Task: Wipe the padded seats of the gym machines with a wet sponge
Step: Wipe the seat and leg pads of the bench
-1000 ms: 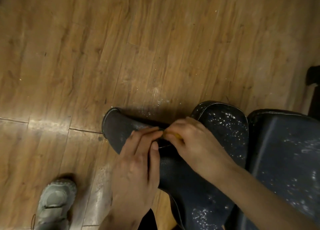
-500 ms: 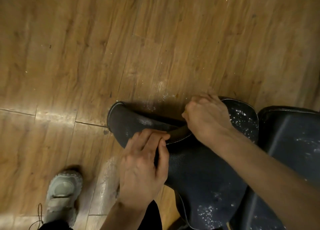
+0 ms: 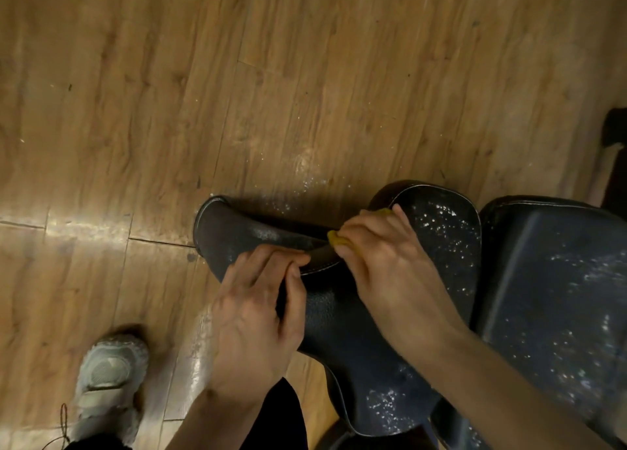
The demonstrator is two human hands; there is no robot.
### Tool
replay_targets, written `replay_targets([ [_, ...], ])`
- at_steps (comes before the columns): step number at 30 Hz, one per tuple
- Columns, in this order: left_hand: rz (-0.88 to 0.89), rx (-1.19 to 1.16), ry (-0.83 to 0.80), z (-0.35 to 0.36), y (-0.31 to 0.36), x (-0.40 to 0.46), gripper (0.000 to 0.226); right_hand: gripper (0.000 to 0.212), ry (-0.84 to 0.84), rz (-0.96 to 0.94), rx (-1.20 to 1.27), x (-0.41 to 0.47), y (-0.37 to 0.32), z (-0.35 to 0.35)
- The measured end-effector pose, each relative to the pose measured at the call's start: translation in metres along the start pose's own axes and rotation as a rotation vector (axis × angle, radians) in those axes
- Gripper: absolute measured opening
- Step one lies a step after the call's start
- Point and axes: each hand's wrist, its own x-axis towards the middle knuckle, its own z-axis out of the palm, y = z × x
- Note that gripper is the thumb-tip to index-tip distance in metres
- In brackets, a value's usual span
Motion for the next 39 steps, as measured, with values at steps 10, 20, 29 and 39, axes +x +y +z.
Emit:
replay_targets([
  [10,0.186,0.259,-0.124,-0.004,0.015,0.01,0.023,0.025,0.281,0.045,0.118,0.002,0.014,0.018],
  [20,0.165,0.291,-0.099,0.005,0.019,0.008,0.023,0.039,0.508,0.233,0.411,0.005,0.034,0.028],
  [29,0.171,0.325,-0.073,0.006,0.019,0.009,0.025,0.035,0.541,0.296,0.384,0.031,0.046,0.026],
  [39,0.173,0.372,-0.09,0.004,0.022,0.01,0.022,0.023,0.433,0.143,0.251,0.033,0.052,0.009],
])
